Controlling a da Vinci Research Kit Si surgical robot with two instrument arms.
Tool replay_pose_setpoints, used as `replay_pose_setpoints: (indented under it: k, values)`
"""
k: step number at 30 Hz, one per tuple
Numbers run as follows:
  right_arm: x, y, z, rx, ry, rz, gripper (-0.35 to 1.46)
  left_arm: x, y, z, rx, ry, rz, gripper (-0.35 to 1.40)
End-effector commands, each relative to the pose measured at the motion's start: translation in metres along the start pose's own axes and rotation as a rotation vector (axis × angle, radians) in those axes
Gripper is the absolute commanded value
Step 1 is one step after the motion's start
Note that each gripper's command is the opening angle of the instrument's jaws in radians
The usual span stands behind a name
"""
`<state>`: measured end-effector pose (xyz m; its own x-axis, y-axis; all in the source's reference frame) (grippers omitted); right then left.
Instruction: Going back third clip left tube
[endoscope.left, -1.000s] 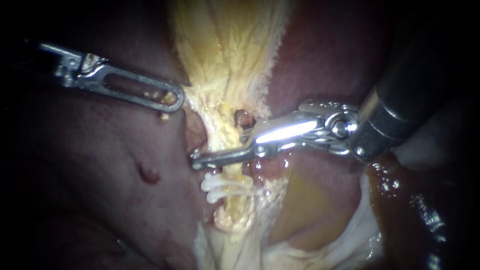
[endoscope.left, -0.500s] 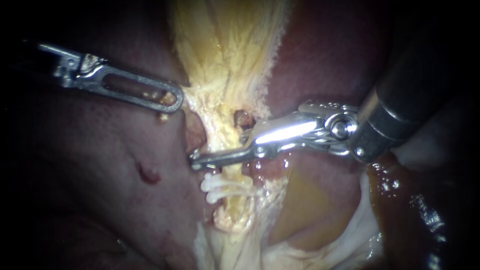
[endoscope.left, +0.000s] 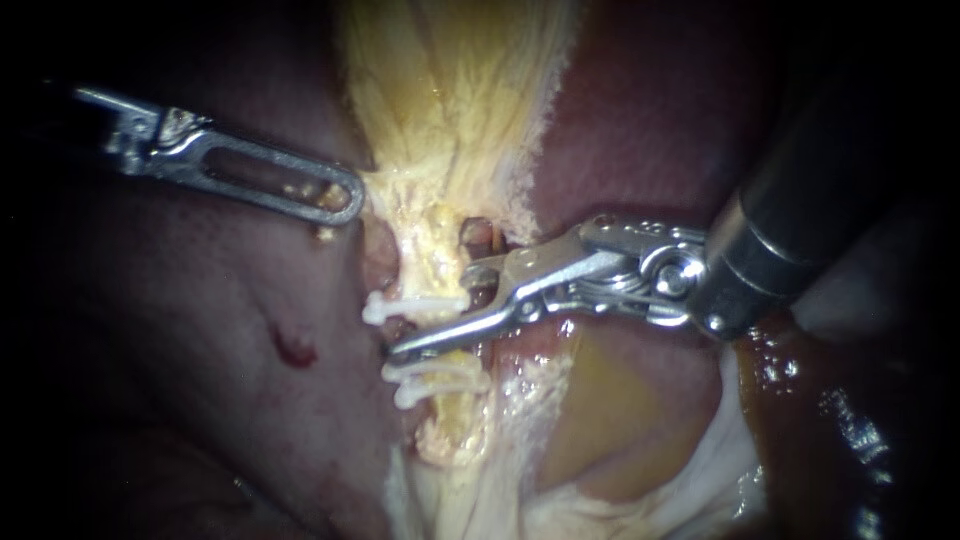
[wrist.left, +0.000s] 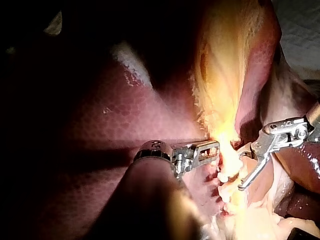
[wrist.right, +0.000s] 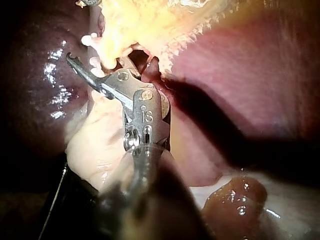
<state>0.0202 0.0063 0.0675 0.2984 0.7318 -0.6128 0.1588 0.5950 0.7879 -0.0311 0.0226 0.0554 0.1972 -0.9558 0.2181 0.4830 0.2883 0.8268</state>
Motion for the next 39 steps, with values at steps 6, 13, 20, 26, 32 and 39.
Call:
replay_pose_setpoints:
  k: [6,13,20,26,32,39]
  values:
    - [-0.0005,0.0007,-0.0005,-0.095,0.007,-0.118,0.50,0.0000,0.0000,0.0000,0.000,0.000,0.000,-0.35]
    - [-0.0020,0.0000,-0.0025,-0.156,-0.003,-0.228,0.50,0.0001,0.0000,-0.0001,0.000,0.000,0.001,-0.35]
    - [-0.0030,-0.0014,-0.0062,-0.186,-0.015,-0.295,0.50,0.0001,0.0001,-0.0001,0.000,0.000,0.001,-0.35]
    - [-0.0036,-0.0032,-0.0100,-0.196,-0.028,-0.355,0.50,0.0002,0.0001,-0.0001,0.000,0.000,0.001,-0.35]
    - [-0.0032,-0.0058,-0.0134,-0.183,-0.035,-0.395,0.50,0.0002,0.0001,-0.0001,0.000,0.000,0.001,-0.35]
    - [-0.0018,-0.0070,-0.0166,-0.192,-0.043,-0.434,0.50,0.0002,0.0001,0.0001,0.000,-0.001,0.001,-0.35]
